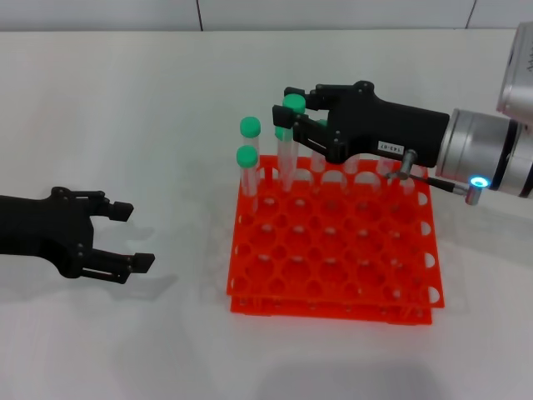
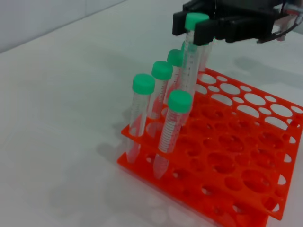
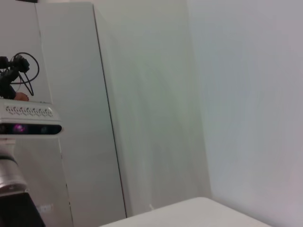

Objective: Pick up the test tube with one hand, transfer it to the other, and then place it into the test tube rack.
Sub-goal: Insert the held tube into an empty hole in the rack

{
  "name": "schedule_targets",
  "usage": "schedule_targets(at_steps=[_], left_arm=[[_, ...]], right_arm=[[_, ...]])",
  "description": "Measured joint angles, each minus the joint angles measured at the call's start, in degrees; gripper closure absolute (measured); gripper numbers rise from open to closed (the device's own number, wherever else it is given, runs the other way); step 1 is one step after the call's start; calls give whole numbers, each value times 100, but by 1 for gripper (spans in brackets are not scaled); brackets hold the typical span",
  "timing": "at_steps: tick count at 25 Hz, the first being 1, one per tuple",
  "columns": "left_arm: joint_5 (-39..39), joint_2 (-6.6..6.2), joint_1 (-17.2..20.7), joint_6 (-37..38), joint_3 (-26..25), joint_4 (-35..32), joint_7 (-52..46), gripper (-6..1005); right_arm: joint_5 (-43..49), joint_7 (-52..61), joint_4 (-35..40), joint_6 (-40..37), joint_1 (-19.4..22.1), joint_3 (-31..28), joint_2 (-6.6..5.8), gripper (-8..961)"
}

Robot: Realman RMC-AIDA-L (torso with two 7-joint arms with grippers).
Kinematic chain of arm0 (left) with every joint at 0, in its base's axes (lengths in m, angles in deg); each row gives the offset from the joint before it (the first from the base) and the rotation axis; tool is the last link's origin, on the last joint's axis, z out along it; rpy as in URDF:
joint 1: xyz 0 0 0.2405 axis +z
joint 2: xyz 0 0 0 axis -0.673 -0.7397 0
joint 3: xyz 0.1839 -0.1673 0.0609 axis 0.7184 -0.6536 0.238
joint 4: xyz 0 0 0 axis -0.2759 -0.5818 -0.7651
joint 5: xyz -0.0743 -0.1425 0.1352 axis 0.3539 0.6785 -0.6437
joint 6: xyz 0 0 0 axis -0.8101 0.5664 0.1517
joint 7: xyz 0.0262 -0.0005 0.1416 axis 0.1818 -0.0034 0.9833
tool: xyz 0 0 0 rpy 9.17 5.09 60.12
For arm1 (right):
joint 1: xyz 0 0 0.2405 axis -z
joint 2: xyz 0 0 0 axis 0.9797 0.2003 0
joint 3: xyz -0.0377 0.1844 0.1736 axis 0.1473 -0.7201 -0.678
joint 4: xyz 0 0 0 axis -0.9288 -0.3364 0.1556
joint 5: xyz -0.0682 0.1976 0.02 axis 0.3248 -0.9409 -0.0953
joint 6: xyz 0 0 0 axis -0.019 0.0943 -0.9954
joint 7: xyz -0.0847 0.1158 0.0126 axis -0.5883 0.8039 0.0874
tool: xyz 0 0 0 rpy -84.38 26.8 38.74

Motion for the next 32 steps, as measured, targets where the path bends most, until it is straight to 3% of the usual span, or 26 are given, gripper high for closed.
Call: schedule_targets(at_steps=[32], left_arm=[[-82,25,3,7,23,99,68,115]], right_arm=[[-286,-220,-195,225,-36,472,0,688]])
